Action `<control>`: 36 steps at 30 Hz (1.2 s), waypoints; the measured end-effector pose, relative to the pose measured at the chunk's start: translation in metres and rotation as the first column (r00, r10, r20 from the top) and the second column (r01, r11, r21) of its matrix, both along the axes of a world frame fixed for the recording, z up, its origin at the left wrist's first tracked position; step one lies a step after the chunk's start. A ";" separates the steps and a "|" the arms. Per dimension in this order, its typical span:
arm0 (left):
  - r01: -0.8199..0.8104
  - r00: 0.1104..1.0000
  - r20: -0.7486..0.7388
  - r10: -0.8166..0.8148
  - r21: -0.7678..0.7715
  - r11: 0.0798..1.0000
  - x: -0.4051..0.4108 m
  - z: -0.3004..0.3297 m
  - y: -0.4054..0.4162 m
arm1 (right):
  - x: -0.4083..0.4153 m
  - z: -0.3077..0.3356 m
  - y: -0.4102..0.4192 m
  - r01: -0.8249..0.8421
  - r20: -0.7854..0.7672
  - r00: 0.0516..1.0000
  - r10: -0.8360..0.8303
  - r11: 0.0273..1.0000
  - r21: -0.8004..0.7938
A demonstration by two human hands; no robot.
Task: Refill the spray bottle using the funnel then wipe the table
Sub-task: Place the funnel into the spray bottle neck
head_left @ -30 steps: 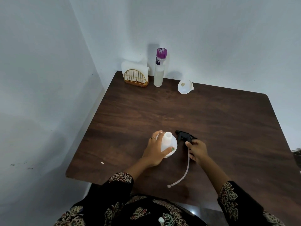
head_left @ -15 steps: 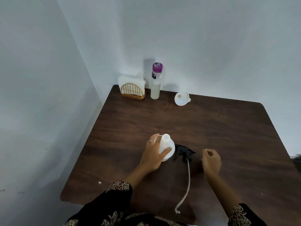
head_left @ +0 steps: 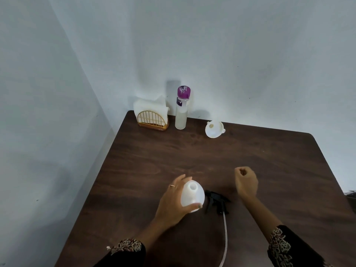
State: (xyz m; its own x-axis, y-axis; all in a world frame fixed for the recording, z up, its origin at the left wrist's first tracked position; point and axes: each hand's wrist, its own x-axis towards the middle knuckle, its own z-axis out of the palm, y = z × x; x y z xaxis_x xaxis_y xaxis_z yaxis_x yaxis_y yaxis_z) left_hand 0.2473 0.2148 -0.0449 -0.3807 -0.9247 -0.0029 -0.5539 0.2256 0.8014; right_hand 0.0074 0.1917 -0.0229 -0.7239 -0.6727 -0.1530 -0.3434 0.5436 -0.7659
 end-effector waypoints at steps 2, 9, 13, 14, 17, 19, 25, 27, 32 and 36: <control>-0.014 0.998 -0.063 0.010 -0.068 0.998 0.007 0.002 -0.006 | -0.003 0.004 -0.025 -0.027 -0.008 1.000 0.027 0.999 -0.022; -0.404 0.892 -0.286 0.351 -0.152 0.902 -0.006 0.013 -0.089 | -0.016 0.014 -0.110 -0.198 -0.071 0.977 0.202 0.978 0.057; -0.177 0.979 -0.053 0.195 0.238 0.955 -0.056 0.000 -0.158 | -0.023 0.006 -0.153 -0.422 0.008 0.902 0.432 0.877 0.231; -0.126 0.987 -0.052 0.150 0.316 0.941 -0.069 -0.004 -0.172 | -0.024 0.004 -0.162 -0.442 0.015 0.893 0.450 0.867 0.230; -0.050 0.994 -0.069 0.089 0.439 0.897 -0.104 -0.012 -0.204 | -0.026 -0.004 -0.183 -0.472 0.014 0.876 0.483 0.849 0.239; -0.003 0.998 -0.048 0.029 0.473 0.881 -0.123 -0.018 -0.219 | -0.028 -0.011 -0.189 -0.508 0.042 0.856 0.515 0.827 0.242; 0.045 0.995 -0.101 0.003 0.470 0.881 -0.141 -0.025 -0.224 | -0.024 -0.020 -0.171 -0.476 -0.007 0.871 0.491 0.848 0.234; 0.036 0.991 -0.129 0.021 0.423 0.906 -0.132 -0.022 -0.214 | -0.020 -0.023 -0.156 -0.473 -0.043 0.874 0.484 0.868 0.151; -0.023 0.977 -0.192 0.095 0.346 0.938 -0.091 0.018 -0.177 | 0.009 0.000 -0.115 -0.425 -0.092 0.902 0.421 0.904 -0.032; -0.016 0.960 -0.264 0.098 0.297 0.955 -0.049 0.065 -0.131 | 0.040 0.039 -0.075 -0.436 -0.110 0.899 0.423 0.883 -0.170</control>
State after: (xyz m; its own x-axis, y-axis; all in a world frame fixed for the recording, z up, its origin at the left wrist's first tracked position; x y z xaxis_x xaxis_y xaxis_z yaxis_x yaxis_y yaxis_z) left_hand 0.1986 0.0840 0.0196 -0.3514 -0.9194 -0.1765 -0.3099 -0.0636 0.9486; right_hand 0.0476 0.1162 0.0163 -0.3614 -0.9314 0.0446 -0.5654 0.1808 -0.8048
